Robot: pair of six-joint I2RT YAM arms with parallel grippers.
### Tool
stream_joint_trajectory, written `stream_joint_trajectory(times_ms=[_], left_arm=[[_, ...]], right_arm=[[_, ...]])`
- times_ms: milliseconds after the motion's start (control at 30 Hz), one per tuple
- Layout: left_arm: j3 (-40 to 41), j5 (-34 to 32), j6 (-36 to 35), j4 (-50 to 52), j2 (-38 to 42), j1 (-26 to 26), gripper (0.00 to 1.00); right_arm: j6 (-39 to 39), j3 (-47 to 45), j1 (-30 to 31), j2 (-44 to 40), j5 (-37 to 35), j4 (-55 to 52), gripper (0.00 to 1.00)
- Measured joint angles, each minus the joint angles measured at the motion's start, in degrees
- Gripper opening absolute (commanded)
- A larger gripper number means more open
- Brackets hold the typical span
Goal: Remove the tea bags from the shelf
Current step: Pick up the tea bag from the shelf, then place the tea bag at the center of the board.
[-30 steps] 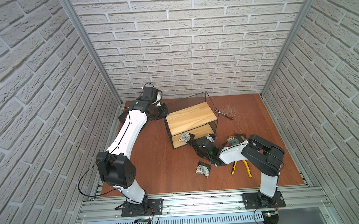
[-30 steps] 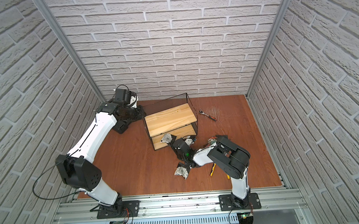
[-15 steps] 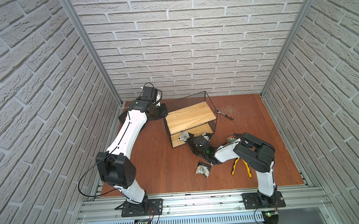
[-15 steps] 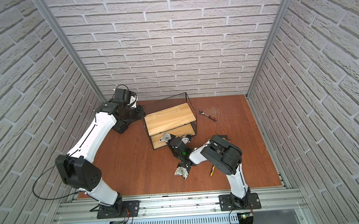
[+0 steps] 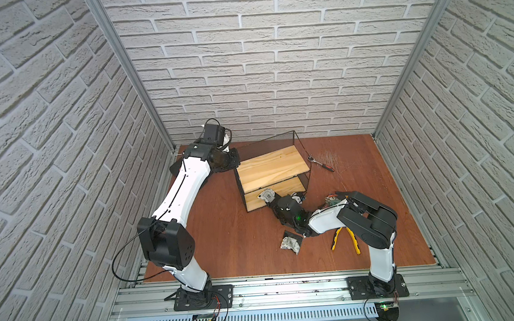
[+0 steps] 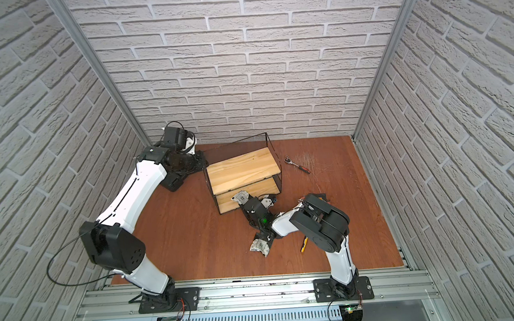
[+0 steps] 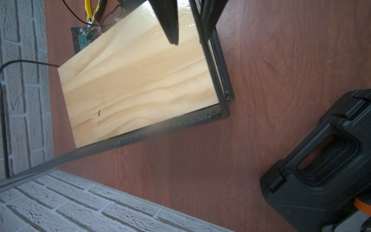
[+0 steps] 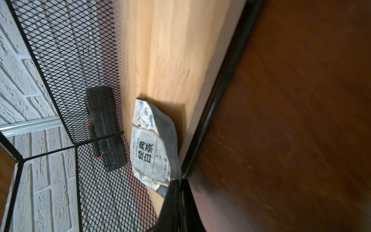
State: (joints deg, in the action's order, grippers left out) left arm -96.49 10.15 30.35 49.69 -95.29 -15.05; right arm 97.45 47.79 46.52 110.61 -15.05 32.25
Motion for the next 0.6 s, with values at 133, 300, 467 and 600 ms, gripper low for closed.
stream_joint_trajectory(times_ms=[133,300,467,600], left_arm=[[0.0,0.0,-0.6,0.0,-0.1,0.0,0.23],[-0.3,0.0,-1.3,0.0,-0.1,0.0,0.24],[-0.5,0.0,-1.9,0.1,-0.2,0.0,0.25],[-0.5,0.0,-2.3,0.1,-0.2,0.0,0.28]], right_arm=[[-1.3,-0.7,0.4,-5.3,-0.4,-4.0,0.02],[-3.8,-2.6,0.7,-14.5,0.4,-8.2,0.02],[-9.4,-5.0,0.7,-23.3,5.4,-15.0,0.02],[-17.1,-5.3,0.9,-28.1,12.9,-22.1,0.02]])
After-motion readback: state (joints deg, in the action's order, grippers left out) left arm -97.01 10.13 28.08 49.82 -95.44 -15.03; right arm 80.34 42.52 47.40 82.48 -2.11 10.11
